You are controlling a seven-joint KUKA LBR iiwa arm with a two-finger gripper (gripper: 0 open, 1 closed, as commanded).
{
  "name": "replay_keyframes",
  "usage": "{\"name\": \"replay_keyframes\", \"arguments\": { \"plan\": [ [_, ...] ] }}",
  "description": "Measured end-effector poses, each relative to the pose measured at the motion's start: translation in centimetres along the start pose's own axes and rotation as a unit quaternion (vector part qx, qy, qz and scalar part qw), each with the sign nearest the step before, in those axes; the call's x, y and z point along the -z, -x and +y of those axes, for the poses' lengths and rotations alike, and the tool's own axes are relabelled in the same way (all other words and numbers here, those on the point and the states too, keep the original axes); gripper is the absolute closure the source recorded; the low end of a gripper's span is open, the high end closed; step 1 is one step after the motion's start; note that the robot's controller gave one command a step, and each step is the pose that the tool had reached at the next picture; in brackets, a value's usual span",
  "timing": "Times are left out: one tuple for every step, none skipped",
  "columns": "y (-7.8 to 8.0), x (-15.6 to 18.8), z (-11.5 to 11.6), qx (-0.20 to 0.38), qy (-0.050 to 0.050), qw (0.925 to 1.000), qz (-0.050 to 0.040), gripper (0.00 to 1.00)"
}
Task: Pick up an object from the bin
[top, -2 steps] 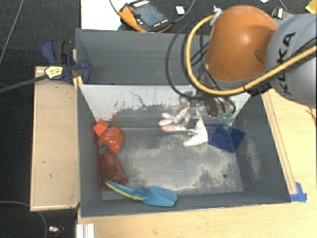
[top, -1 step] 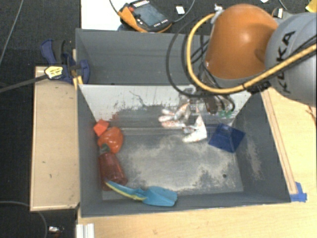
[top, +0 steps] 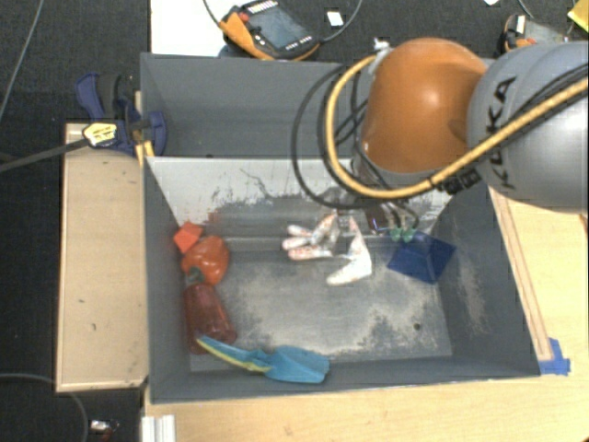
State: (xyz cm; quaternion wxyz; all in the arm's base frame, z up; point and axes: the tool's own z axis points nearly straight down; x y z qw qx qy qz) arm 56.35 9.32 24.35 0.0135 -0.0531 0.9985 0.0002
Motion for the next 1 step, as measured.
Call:
{"name": "replay_keyframes", "arguments": {
  "plan": [
    [-0.05, 1.06, 3.39, 0.079, 0.001, 0.9969, -0.0039, 1.00]
  ]
}}
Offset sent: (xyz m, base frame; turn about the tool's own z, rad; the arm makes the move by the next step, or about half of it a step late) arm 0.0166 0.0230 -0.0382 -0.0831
